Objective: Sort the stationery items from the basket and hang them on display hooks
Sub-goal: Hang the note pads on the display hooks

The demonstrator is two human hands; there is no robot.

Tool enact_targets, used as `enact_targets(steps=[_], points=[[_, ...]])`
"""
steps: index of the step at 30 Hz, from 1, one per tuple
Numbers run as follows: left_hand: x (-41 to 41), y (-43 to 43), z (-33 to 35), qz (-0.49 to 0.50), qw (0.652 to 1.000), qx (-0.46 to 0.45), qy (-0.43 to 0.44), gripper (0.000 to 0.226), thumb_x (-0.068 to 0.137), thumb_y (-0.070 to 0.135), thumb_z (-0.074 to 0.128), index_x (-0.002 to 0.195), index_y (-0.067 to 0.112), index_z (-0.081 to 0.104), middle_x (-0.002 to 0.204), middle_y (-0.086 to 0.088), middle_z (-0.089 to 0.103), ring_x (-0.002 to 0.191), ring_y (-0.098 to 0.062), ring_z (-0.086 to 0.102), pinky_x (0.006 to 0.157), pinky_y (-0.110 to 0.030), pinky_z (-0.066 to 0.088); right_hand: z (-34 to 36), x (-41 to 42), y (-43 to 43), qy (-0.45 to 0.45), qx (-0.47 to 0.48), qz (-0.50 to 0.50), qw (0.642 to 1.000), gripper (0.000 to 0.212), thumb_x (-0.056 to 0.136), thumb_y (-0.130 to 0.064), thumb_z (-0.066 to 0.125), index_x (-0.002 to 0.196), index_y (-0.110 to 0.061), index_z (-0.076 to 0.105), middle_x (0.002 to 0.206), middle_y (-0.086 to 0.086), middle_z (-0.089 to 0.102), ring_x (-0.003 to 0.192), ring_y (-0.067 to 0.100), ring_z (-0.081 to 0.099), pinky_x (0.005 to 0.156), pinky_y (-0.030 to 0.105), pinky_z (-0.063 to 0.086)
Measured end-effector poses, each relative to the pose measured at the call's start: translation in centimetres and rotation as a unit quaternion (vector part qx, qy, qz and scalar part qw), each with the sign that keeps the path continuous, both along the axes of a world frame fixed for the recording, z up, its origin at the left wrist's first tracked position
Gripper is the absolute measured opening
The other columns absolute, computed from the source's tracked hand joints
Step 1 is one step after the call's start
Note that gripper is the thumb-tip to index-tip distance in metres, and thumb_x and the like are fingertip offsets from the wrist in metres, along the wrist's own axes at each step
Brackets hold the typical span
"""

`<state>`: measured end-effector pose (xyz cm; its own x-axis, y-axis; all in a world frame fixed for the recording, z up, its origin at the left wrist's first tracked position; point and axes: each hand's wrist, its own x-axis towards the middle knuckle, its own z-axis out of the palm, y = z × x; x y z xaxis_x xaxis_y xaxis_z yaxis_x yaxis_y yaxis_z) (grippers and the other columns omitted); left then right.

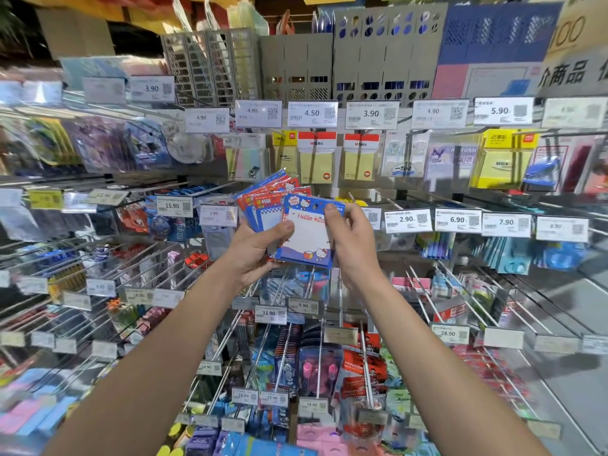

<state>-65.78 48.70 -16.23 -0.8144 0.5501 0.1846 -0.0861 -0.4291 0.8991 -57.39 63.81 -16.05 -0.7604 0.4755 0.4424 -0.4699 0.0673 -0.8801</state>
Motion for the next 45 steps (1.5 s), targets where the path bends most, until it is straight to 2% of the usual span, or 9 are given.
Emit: enact_targets(steps=[4,6,9,15,20,26,32,37,45], points=[[-0.2,0.3,-0.6,-0.027,1.0,0.011,0.007,0.042,0.081,0.005,0.079,0.121,0.008,0.066,0.118,-0.017,0.075,0.107,-0.034,0.073,0.074,-0.05,0.063,0.4,-0.4,-0.2,-0.007,-0.056,-0.023,0.998,0.03,0.09,-0.039,0.066,0.076,-0.02,0.048,0.083,0.018,0.053,0.075,0.035,0.051,0.071,0.051,0.043],[-0.3,0.4,-0.8,-0.028,0.999,0.006,0.013,0.041,0.083,0.011,0.081,0.121,0.011,0.067,0.12,-0.017,0.074,0.108,-0.034,0.073,0.075,-0.053,0.063,0.4,-0.5,-0.1,-0.003,-0.068,-0.019,0.998,0.025,0.095,-0.031,0.064,0.08,-0.017,0.05,0.086,0.032,0.058,0.075,0.045,0.057,0.072,0.057,0.047],[-0.4,0.5,-0.8,-0.017,1.0,-0.026,0.006,0.041,0.084,0.033,0.081,0.12,0.019,0.068,0.121,-0.013,0.075,0.107,-0.034,0.074,0.073,-0.057,0.063,0.7,-0.4,-0.3,0.008,-0.075,0.006,0.997,0.013,0.102,-0.02,0.059,0.09,-0.017,0.057,0.097,0.039,0.063,0.08,0.038,0.063,0.07,0.062,0.051],[-0.5,0.7,-0.5,-0.009,0.998,-0.054,-0.038,0.065,0.081,0.052,0.071,0.135,0.018,0.059,0.12,-0.013,0.075,0.107,-0.036,0.074,0.073,-0.061,0.061,1.1,-0.7,-0.2,0.009,-0.05,0.003,0.999,0.011,0.106,-0.018,0.054,0.097,-0.018,0.059,0.11,0.044,0.059,0.082,0.034,0.057,0.072,0.049,0.046],[-0.5,0.5,-0.4,-0.057,0.995,-0.069,-0.041,0.064,0.082,0.056,0.07,0.134,0.021,0.058,0.124,-0.014,0.074,0.107,-0.042,0.073,0.069,-0.061,0.06,1.2,-0.9,0.1,0.014,-0.036,-0.006,0.999,0.01,0.105,-0.018,0.056,0.095,-0.016,0.057,0.105,0.038,0.065,0.078,0.032,0.064,0.068,0.045,0.05],[-0.1,1.1,-0.5,-0.038,0.995,-0.082,-0.032,0.071,0.074,0.063,0.069,0.131,0.024,0.058,0.117,-0.01,0.077,0.101,-0.035,0.076,0.065,-0.049,0.063,1.1,-0.7,0.6,0.001,-0.018,-0.019,1.0,0.014,0.104,-0.021,0.06,0.095,-0.012,0.054,0.106,0.038,0.064,0.083,0.037,0.067,0.072,0.065,0.054],[0.4,1.8,-0.9,-0.043,0.997,-0.054,-0.014,0.047,0.079,0.035,0.075,0.122,0.021,0.062,0.115,-0.009,0.077,0.1,-0.038,0.075,0.062,-0.05,0.064,1.2,-0.1,1.0,-0.001,0.019,-0.011,1.0,0.013,0.101,-0.028,0.06,0.09,-0.024,0.054,0.106,0.046,0.055,0.079,0.046,0.059,0.071,0.065,0.05],[0.5,2.1,-0.9,-0.043,0.998,-0.054,0.001,0.042,0.081,0.026,0.075,0.12,0.021,0.063,0.112,-0.008,0.078,0.099,-0.036,0.076,0.06,-0.05,0.064,1.7,0.5,1.9,0.009,0.012,0.02,1.0,0.01,0.087,-0.026,0.075,0.084,-0.027,0.065,0.082,0.012,0.072,0.072,0.025,0.071,0.055,0.032,0.054],[0.6,2.3,-1.1,-0.046,0.997,-0.057,0.007,0.058,0.069,0.03,0.087,0.121,0.019,0.064,0.113,-0.011,0.078,0.1,-0.039,0.075,0.062,-0.05,0.064,1.8,0.3,2.9,-0.023,0.005,0.032,0.999,0.008,0.091,-0.013,0.077,0.088,-0.01,0.07,0.089,0.022,0.076,0.075,0.03,0.073,0.067,0.046,0.059]])
